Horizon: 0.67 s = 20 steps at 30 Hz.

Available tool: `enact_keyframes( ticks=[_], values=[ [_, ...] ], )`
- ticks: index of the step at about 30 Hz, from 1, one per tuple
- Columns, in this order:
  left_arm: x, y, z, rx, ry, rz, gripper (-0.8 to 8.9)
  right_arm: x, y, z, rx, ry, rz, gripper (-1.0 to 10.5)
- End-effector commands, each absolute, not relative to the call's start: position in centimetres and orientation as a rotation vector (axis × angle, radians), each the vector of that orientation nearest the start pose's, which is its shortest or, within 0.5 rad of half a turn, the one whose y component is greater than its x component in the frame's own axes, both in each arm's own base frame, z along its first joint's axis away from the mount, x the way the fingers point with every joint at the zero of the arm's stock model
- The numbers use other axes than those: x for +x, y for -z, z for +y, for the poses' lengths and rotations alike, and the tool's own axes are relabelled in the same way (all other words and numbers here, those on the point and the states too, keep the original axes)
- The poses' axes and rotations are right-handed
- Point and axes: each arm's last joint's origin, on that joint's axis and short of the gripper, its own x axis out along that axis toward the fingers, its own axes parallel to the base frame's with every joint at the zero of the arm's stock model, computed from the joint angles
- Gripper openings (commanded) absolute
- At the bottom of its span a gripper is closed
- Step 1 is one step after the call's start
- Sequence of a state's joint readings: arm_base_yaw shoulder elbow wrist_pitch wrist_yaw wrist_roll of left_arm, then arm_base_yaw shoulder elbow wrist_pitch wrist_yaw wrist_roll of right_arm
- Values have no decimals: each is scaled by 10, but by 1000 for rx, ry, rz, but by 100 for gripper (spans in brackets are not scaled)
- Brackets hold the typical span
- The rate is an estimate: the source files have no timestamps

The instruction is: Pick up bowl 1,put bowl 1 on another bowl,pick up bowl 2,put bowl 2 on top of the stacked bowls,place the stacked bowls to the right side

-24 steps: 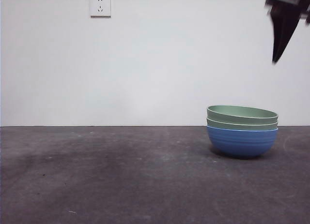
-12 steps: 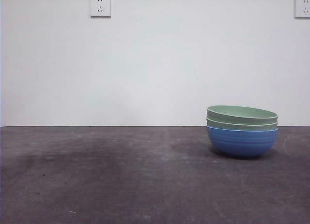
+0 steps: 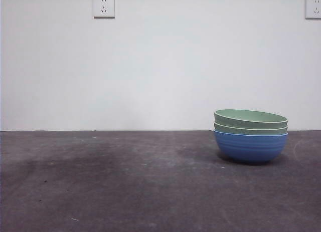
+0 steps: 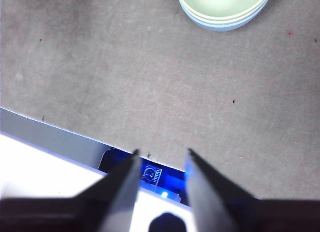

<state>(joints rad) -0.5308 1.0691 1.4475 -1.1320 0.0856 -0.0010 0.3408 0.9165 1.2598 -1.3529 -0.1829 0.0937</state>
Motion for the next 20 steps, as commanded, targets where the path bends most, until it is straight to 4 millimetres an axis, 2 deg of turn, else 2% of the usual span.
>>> enact_keyframes(
  ticks=[1, 20],
  values=[
    [145, -415, -87, 179, 591, 742, -8, 111, -369, 45, -11, -437, 1052, -4],
    [145, -416, -87, 179, 585, 740, -3, 112, -369, 45, 1, -426, 1054, 1]
  ],
)
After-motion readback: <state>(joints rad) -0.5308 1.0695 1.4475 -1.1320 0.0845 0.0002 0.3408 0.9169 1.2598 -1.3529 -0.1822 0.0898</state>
